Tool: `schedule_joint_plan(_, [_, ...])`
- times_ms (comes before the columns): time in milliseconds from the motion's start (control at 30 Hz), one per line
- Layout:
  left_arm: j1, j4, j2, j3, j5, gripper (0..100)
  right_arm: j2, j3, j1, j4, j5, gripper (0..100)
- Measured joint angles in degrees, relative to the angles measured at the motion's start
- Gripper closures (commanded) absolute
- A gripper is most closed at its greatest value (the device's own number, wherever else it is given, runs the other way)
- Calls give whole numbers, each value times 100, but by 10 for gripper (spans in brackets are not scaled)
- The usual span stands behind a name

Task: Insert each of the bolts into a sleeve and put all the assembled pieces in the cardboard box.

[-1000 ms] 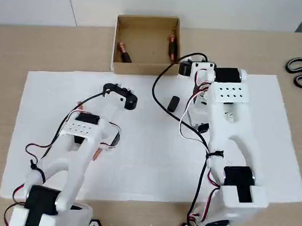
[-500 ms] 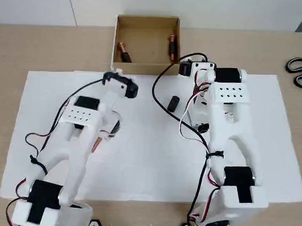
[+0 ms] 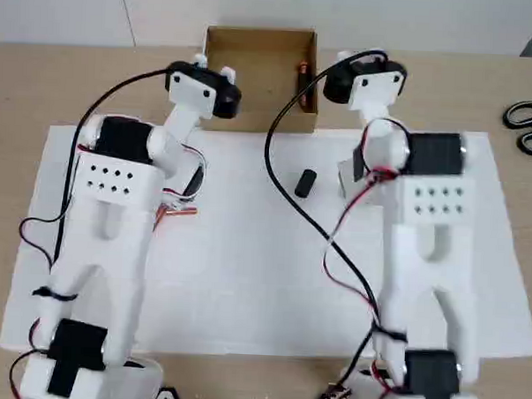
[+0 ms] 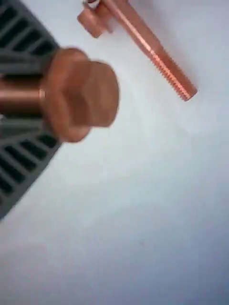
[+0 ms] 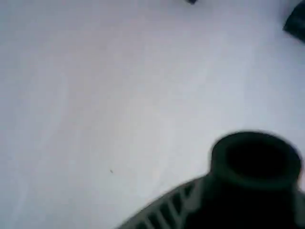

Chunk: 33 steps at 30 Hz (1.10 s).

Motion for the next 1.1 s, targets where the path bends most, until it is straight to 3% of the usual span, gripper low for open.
schedule_joint_plan(333, [229, -1196, -1644, 97, 1160, 994, -1820, 325, 9, 35, 0, 995])
schedule_joint_plan(500, [448, -1820, -2154, 571, 1785, 994, -2848, 1178, -378, -264, -818, 994])
schedule_joint_plan(600, [527, -2312, -2391, 967, 2180, 994, -3490, 2092, -545, -932, -1275, 994])
schedule_joint_plan(833, [712, -3771, -2620, 1952, 2910, 994, -3895, 5222, -826, -3349, -1363, 995])
schedule_joint_plan(1100, [1152, -4527, -3244, 2787, 3341, 994, -3903, 6778, -1002, -5574, -1143, 995])
